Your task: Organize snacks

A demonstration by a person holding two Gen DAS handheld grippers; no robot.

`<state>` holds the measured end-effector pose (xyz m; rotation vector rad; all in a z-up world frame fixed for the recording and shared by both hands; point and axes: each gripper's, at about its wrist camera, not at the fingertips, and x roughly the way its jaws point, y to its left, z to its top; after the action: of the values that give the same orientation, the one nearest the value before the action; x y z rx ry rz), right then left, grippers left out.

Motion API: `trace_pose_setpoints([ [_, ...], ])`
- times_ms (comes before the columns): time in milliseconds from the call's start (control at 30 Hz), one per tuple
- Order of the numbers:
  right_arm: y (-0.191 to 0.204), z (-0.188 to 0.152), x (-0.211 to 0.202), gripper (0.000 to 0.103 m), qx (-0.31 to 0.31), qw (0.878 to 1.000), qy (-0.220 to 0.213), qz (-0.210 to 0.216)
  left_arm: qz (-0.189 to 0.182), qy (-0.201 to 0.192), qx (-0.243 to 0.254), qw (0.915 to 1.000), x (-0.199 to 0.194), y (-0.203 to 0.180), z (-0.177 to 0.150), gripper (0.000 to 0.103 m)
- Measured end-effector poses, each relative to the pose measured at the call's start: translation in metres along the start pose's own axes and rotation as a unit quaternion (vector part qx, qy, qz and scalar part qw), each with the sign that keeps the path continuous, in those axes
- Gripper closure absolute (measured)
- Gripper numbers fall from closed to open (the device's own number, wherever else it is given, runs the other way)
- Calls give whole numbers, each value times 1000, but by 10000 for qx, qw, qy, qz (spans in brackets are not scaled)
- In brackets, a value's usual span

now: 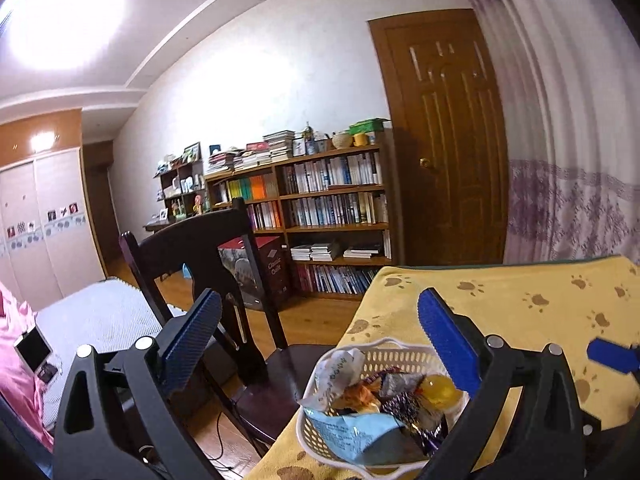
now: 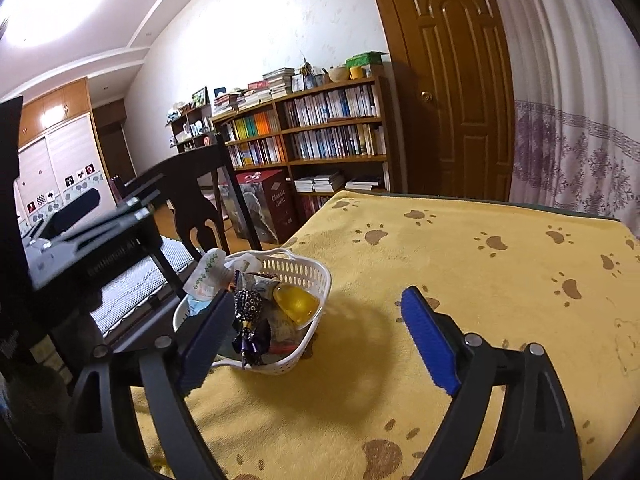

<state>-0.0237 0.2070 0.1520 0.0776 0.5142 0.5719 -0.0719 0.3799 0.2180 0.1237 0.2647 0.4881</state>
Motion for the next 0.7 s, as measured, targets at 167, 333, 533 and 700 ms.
trace_pose_setpoints([
  [167, 0, -5, -13, 14, 18, 10000, -60, 32, -11, -99, 484, 9988, -21, -12, -10, 3],
  [333, -3, -7, -21, 10, 100, 9999, -97, -1, -42, -176, 641, 9978, -39, -11, -17, 3],
  [533, 3, -10, -31, 5, -46, 9997, -146, -177, -190, -75, 486, 9986, -53, 4, -25, 3],
  [700, 21, -14, -34, 5, -453, 9983, -157, -341, -75, 9, 460, 9989, -58, 19, -38, 3],
])
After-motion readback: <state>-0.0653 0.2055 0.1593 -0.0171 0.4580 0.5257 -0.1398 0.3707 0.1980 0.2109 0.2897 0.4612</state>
